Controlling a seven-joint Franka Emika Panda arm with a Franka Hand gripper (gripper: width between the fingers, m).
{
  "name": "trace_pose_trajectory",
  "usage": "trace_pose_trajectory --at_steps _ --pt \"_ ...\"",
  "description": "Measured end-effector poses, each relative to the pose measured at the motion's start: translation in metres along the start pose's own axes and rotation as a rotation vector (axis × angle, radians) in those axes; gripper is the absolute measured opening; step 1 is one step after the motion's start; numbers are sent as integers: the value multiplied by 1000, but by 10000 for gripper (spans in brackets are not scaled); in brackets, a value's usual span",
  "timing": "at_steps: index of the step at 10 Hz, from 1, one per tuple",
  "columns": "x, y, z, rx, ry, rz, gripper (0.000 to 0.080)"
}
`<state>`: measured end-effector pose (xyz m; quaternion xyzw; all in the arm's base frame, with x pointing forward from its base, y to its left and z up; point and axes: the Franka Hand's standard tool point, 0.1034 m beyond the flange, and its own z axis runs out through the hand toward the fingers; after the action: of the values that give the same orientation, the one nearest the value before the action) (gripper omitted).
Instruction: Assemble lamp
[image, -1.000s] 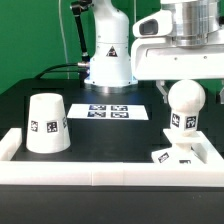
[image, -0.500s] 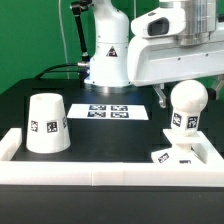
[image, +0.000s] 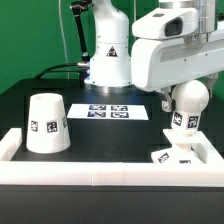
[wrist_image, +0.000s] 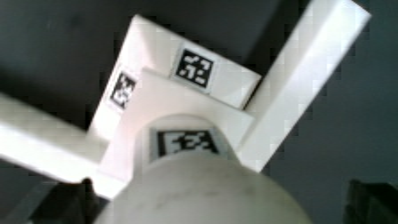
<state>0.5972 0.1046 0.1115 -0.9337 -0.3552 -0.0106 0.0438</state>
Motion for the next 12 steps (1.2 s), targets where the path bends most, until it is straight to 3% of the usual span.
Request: trace_pose_trajectory --at_steps 4,12 --pt "6 6 -1 -39 -18 -365 698" --pt "7 8 -4 -67 -55 -689 698"
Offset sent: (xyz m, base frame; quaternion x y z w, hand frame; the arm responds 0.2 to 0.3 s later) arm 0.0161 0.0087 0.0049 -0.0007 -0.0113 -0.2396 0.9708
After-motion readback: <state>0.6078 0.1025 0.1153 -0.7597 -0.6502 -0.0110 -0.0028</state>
